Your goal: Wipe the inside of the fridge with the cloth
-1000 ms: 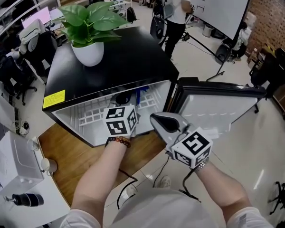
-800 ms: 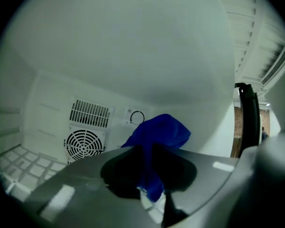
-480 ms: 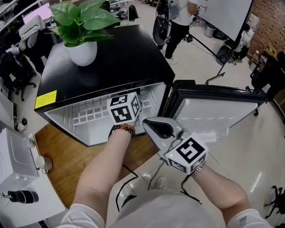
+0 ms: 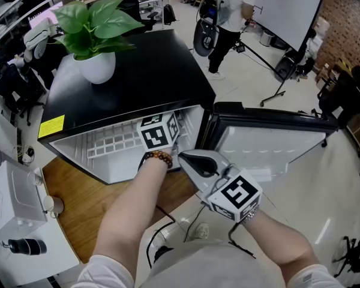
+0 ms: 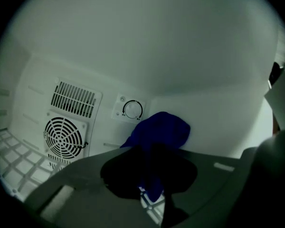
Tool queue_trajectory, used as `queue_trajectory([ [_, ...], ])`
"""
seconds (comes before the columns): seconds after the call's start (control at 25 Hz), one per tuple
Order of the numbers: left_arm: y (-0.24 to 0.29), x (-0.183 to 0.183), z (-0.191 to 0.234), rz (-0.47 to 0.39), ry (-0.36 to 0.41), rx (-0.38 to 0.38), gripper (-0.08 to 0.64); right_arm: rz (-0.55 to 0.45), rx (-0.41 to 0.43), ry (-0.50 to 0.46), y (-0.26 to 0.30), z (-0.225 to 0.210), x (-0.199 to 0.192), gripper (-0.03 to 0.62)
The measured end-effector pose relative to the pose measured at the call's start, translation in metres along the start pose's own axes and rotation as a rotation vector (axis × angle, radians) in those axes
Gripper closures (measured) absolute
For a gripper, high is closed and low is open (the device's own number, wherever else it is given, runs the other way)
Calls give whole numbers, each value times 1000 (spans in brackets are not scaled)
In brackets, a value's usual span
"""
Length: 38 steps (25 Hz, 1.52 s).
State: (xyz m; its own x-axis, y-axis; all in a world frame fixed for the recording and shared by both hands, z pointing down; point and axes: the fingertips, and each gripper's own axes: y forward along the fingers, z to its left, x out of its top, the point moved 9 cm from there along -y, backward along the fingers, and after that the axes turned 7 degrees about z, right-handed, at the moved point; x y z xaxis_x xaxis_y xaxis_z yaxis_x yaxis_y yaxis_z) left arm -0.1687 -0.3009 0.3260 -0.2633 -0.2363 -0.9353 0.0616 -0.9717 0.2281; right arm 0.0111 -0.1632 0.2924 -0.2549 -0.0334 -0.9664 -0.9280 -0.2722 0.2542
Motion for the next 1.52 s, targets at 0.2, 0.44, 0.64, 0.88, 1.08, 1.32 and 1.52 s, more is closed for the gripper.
queue_trajectory([
  [0.2,3,-2,-6,-1,18,-39,489,-7,6,5,-1,-2,-2,591],
  [0.44,1,-6,-13,8,36,-77,492,-9,9,8,-3,0,-3,591],
  [0.64,-3,-9,-19,14,45,-102,494,-10,1,14,-6,0,-4,591],
  [0.88,-13,-13,-26,19,57,-128,495,-12,-5,14,-10,2,-5,591],
  [1.08,-24,-15,-32,19,72,-149,495,-14,-3,13,-13,6,-5,591],
  [1.32,-38,-19,-40,18,80,-172,495,-16,-3,5,-17,11,-4,591],
  [1.52,-50,-22,-46,18,86,-193,495,-17,-9,4,-22,15,-5,591],
])
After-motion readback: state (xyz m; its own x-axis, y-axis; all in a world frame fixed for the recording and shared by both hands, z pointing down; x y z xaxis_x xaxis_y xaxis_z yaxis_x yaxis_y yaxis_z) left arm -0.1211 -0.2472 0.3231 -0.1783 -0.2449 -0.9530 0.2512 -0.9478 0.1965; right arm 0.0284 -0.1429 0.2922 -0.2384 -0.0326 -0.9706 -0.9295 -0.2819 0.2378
